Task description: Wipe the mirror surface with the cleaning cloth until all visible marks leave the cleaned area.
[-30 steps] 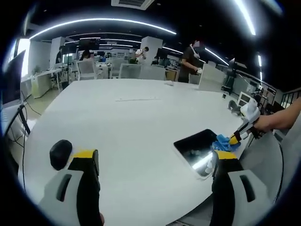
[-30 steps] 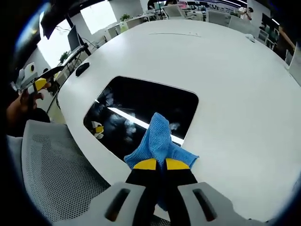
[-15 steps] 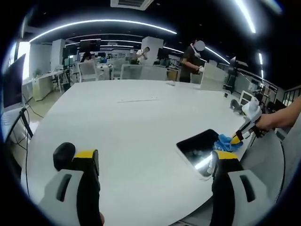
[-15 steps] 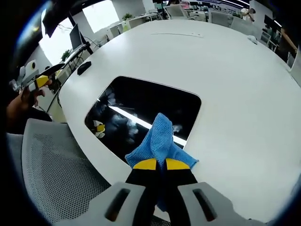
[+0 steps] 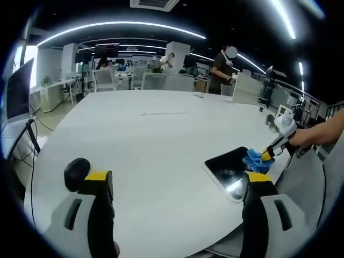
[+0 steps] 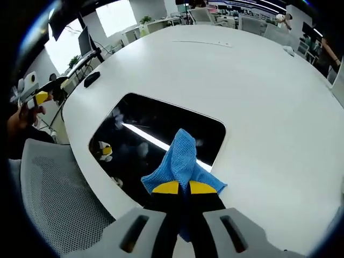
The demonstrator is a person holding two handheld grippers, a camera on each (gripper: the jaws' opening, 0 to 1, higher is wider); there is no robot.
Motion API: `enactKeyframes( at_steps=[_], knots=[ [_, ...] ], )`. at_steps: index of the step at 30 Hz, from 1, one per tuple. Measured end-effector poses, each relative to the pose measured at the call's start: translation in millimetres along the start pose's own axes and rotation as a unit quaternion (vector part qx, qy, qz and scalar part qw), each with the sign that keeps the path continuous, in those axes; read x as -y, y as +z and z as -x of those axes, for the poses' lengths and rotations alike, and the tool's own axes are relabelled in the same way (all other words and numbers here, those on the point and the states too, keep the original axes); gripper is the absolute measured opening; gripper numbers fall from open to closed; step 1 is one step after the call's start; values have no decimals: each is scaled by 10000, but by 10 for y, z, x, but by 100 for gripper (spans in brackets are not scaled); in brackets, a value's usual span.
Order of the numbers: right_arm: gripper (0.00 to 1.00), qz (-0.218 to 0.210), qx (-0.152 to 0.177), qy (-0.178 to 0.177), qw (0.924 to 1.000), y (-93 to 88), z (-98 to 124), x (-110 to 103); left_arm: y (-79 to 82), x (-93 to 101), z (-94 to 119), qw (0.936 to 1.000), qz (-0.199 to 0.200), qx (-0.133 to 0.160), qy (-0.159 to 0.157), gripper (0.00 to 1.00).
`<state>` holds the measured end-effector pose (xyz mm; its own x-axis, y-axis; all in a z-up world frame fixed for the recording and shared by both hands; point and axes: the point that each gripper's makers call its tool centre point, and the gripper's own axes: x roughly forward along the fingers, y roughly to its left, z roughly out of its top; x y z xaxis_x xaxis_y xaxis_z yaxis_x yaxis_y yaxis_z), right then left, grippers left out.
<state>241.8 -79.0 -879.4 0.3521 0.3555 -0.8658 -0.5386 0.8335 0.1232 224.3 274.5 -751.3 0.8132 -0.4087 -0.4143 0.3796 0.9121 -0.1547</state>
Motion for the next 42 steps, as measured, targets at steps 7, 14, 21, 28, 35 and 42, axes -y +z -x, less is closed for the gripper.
enactKeyframes(
  at_steps=[7, 14, 21, 28, 35, 42],
  knots=[
    [0, 44, 33, -37, 10000, 138, -74, 115, -25, 27, -7, 10000, -2, -48, -9, 99],
    [0, 7, 61, -79, 9999, 259, -163, 252, 8, 55, -16, 10000, 1, -48, -28, 99],
    [0, 119, 61, -126, 9998, 355, -211, 314, 6, 50, -37, 10000, 34, -67, -47, 99],
    [0, 182, 67, -164, 9997, 460, -270, 389, -54, 43, -47, 9999, 41, -123, -81, 99],
    [0, 165, 117, -184, 9996, 565, -356, 498, -99, -5, -45, 9998, 57, -184, -74, 99],
    [0, 105, 266, -185, 9994, 619, -359, 503, -85, -22, -84, 9998, 74, -167, -68, 99]
  ],
)
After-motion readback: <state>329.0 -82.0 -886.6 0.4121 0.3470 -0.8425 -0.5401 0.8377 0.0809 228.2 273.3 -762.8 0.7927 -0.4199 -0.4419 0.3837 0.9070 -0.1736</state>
